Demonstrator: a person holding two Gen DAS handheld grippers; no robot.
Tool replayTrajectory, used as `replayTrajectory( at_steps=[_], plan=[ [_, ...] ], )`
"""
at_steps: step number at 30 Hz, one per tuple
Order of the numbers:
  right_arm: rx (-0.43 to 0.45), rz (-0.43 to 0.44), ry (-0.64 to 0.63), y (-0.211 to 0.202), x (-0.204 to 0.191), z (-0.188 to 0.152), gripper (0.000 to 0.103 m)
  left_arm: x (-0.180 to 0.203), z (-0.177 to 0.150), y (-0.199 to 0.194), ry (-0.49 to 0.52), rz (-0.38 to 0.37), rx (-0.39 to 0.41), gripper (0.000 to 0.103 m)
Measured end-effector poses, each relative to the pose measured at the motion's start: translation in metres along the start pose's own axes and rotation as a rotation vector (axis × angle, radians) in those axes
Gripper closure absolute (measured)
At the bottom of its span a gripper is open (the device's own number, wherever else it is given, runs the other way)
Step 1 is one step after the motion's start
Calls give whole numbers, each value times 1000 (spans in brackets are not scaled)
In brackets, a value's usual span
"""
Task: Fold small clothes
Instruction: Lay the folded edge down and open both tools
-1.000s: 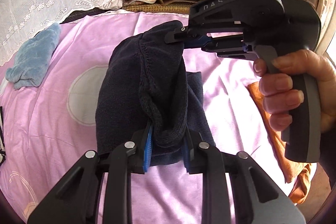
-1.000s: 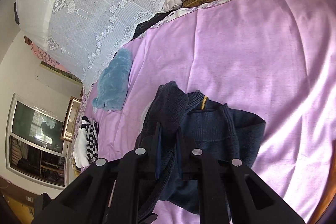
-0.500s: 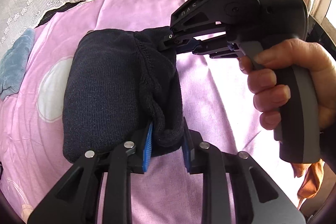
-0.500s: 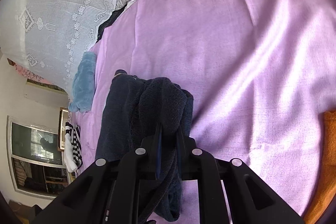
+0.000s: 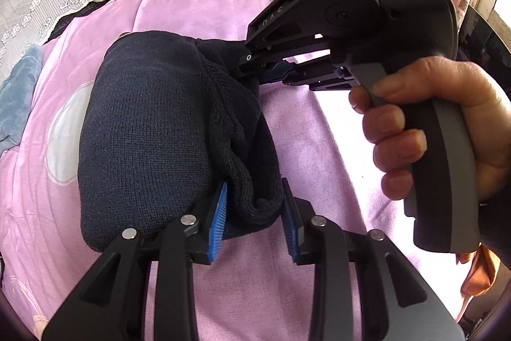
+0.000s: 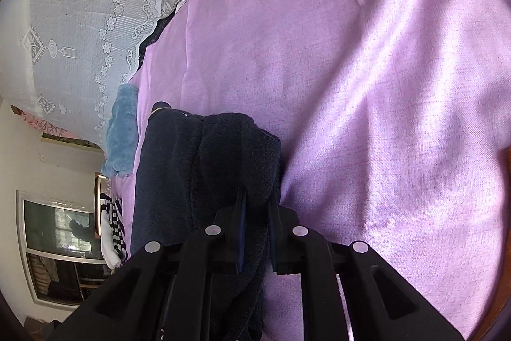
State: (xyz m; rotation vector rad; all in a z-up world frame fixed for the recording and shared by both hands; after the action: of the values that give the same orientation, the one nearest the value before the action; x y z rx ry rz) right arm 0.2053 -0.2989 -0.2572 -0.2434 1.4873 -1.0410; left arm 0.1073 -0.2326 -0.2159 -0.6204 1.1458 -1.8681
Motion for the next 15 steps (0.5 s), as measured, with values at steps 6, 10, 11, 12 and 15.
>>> replayTrajectory(
  at_steps=[6,10,11,12,15],
  plan=[
    [8,-40,-5,-2,4,-2,73,7,-2,-6,5,-19,1,55],
    [16,-36,-2,-8,2,-3,70,13,-2,-18,9,-31,19,37],
    [20,-32,0,-10,2,-5,70,15,-2,-22,12,-32,26,32],
    [25,-30,3,-13,1,-6,70,15,-1,-25,13,-30,34,30],
    [43,-23,5,-21,0,-14,68,14,1,-36,6,-24,56,23]
  ],
)
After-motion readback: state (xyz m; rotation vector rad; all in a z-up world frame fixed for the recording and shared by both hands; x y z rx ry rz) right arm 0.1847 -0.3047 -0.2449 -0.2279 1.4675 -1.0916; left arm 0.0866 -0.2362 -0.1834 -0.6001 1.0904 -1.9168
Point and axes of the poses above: each gripper's, at about its wrist camera, not at the fingertips, and y roughly the way its jaws point, x to its right, z to its top, the point moved 10 cm from there along y, roughly the way its jaws point, and after that the axes turned 2 degrees about y, right-handed, at the moved point
